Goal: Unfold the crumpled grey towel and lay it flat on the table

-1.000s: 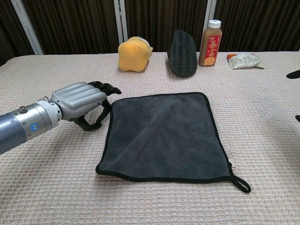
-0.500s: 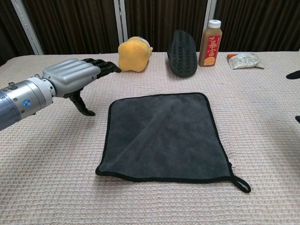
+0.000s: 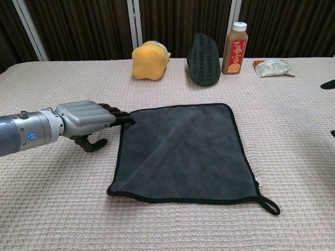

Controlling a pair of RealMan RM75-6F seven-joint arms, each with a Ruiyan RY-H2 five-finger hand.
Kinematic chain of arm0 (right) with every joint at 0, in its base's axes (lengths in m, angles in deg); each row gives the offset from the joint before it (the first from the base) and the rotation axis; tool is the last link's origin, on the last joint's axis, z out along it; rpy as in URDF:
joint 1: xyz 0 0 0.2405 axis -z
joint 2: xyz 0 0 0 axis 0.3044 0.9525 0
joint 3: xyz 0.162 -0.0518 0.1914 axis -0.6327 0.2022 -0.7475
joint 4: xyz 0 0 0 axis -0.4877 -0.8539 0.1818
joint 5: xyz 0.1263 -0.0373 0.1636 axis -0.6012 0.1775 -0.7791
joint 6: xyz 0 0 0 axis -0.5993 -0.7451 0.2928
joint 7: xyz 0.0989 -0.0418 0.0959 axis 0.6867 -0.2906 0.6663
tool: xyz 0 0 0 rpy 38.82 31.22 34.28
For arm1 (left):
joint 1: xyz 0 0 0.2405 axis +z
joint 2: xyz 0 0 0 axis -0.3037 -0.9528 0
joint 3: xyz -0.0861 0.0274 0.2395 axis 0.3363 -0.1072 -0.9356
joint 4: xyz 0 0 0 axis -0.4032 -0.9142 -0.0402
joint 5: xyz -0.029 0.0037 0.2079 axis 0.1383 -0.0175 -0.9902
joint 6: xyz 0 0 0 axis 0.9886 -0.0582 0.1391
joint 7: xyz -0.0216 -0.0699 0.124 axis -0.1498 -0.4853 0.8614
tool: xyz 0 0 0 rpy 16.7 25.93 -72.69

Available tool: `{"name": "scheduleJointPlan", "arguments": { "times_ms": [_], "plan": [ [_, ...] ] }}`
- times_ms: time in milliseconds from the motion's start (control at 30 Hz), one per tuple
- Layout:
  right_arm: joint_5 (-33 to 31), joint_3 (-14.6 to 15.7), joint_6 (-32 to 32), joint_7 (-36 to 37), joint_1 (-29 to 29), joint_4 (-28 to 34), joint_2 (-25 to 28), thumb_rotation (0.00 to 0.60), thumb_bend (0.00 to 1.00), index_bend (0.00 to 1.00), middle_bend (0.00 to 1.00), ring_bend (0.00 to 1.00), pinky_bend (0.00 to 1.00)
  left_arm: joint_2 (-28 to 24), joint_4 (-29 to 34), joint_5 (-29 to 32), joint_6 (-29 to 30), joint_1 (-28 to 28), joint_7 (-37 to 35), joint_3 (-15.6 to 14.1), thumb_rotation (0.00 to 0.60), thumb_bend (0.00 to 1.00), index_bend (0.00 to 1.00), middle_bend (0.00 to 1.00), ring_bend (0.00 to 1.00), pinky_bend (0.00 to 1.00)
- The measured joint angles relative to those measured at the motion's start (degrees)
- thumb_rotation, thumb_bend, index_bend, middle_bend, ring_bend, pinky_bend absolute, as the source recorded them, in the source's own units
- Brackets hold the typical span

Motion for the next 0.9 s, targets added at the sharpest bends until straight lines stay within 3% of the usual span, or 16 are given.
{"name": "scheduleJointPlan", "arguments": {
  "times_ms": [900],
  "plan": [
    [0.2, -0.2, 0.2, -0.4, -0.1, 0.4, -0.2, 0.600, 0.39, 0.13, 0.05, 0.00, 0.01, -2.4, -2.0, 6.1, 0.5, -0.5, 2.6, -2.9, 0.600, 0.64, 0.03, 0.03, 0.00, 0.06]
  ]
}}
